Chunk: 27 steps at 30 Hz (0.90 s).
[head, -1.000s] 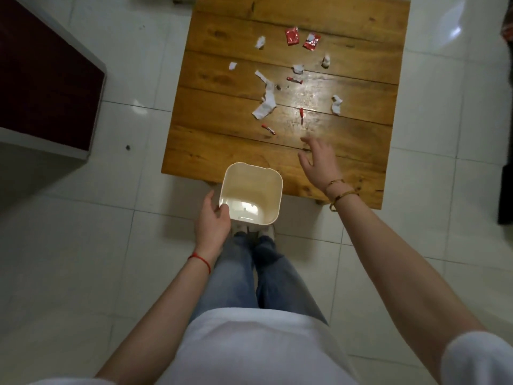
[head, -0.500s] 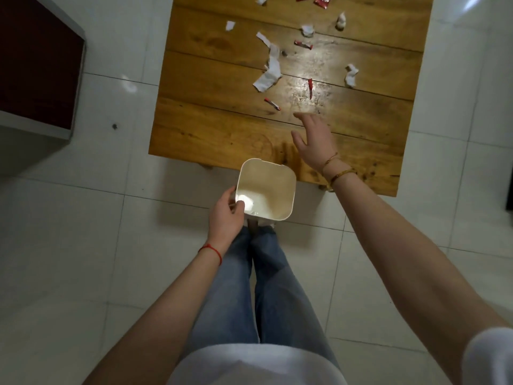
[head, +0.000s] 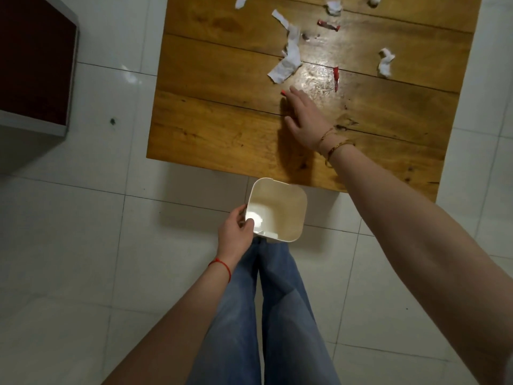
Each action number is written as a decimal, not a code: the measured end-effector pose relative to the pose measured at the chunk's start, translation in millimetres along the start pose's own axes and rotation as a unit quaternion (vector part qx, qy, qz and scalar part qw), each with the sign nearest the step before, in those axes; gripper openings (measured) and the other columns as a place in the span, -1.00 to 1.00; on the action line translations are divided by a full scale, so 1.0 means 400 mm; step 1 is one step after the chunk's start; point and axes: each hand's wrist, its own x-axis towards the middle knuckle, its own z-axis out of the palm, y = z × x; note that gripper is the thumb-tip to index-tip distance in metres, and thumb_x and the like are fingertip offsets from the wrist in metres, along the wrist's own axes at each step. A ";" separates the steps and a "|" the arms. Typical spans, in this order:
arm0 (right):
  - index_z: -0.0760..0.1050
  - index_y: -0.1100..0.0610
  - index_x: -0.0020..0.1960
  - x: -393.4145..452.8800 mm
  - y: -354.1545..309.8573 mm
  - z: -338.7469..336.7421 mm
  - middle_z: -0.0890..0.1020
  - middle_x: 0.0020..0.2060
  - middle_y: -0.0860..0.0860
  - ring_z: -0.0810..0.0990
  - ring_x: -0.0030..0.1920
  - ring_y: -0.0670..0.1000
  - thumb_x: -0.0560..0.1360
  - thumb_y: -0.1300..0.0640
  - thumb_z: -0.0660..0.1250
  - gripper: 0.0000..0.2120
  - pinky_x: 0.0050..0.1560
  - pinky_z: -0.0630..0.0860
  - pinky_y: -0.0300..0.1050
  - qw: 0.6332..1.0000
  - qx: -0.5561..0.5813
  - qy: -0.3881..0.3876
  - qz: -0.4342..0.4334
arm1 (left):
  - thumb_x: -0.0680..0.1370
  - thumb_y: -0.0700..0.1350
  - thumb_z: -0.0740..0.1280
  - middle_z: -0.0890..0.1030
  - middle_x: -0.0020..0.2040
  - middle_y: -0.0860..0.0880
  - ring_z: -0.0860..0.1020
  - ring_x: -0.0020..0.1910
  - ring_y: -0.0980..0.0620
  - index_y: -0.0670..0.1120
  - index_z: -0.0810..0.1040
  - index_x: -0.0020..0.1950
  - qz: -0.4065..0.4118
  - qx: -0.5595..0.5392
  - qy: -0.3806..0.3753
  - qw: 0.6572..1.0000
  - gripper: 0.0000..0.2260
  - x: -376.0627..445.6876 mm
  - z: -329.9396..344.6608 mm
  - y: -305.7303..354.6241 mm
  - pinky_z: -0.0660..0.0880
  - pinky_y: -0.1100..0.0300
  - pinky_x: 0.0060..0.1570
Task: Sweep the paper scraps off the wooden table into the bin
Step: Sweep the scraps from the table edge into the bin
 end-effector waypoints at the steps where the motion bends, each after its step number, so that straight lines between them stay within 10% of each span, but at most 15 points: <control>1: 0.05 0.14 0.53 0.002 0.001 0.014 0.10 0.54 0.10 0.05 0.53 0.11 0.60 0.06 0.13 -0.45 0.52 0.04 0.03 1.000 -0.011 -0.008 -0.002 | 0.54 -0.20 0.25 0.64 0.15 -0.05 0.58 0.00 0.08 -0.10 0.45 0.35 -0.001 0.000 -0.002 1.000 -0.63 0.006 0.000 -0.008 0.42 0.44 -0.17; 19: 0.10 0.14 0.52 -0.364 -0.020 0.182 0.30 0.46 0.13 0.15 0.51 0.08 0.59 0.09 0.10 -0.48 0.52 0.09 -0.01 0.972 -0.050 -0.134 -0.186 | 0.54 -0.19 0.26 0.66 0.11 -0.15 0.63 0.04 -0.10 -0.10 0.43 0.35 -0.041 -0.021 0.016 0.999 -0.63 0.040 0.047 -0.011 0.46 0.35 -0.17; 27: 0.14 0.14 0.50 -0.218 0.050 0.060 0.26 0.47 0.16 0.18 0.49 0.15 0.60 0.04 0.04 -0.51 0.49 0.15 0.12 0.995 -0.056 0.079 -0.019 | 0.53 -0.18 0.29 0.65 0.15 -0.11 0.58 -0.02 0.03 -0.08 0.40 0.39 -0.042 -0.007 0.009 0.999 -0.59 0.054 0.060 -0.011 0.42 0.37 -0.15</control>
